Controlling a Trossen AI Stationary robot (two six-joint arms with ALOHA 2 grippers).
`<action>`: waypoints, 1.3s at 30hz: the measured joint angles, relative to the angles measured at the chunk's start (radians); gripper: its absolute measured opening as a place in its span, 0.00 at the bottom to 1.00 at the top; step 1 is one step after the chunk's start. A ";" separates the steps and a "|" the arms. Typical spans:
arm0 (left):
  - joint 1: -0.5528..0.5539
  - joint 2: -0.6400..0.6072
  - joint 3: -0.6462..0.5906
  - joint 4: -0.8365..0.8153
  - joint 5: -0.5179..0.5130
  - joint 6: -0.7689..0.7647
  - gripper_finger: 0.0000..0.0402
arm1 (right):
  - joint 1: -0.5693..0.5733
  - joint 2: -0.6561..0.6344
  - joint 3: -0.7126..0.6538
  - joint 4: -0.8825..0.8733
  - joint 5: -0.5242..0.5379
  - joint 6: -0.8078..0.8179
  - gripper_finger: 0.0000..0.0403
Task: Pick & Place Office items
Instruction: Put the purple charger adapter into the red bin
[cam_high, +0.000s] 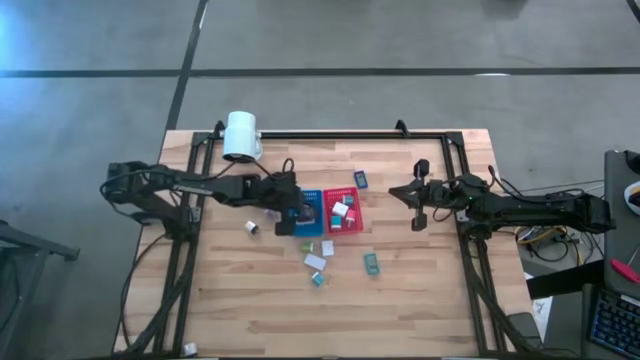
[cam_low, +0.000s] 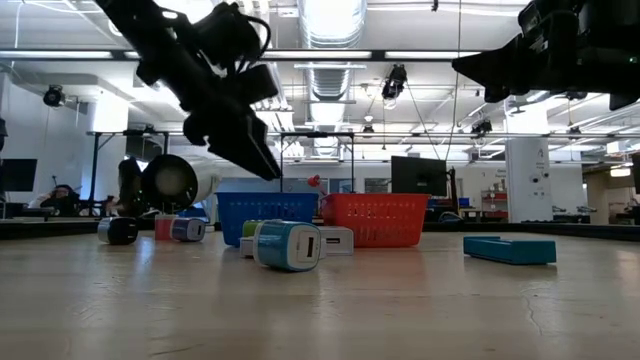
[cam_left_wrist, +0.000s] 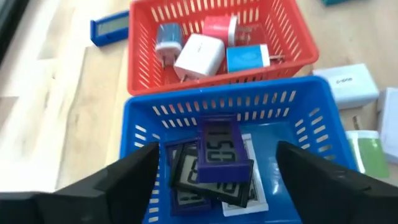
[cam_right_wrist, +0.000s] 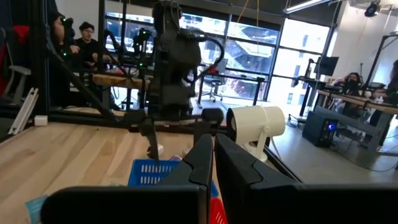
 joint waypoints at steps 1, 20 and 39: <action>0.000 -0.016 0.000 -0.009 0.000 0.000 0.84 | 0.000 0.000 0.000 -0.001 0.000 0.000 0.03; 0.002 -0.886 -0.420 0.218 -0.012 -0.127 0.19 | 0.000 0.000 0.000 -0.008 0.000 -0.003 0.03; 0.003 -1.072 -0.677 0.310 -0.011 -0.188 0.00 | 0.000 0.000 0.000 -0.010 0.000 -0.003 0.03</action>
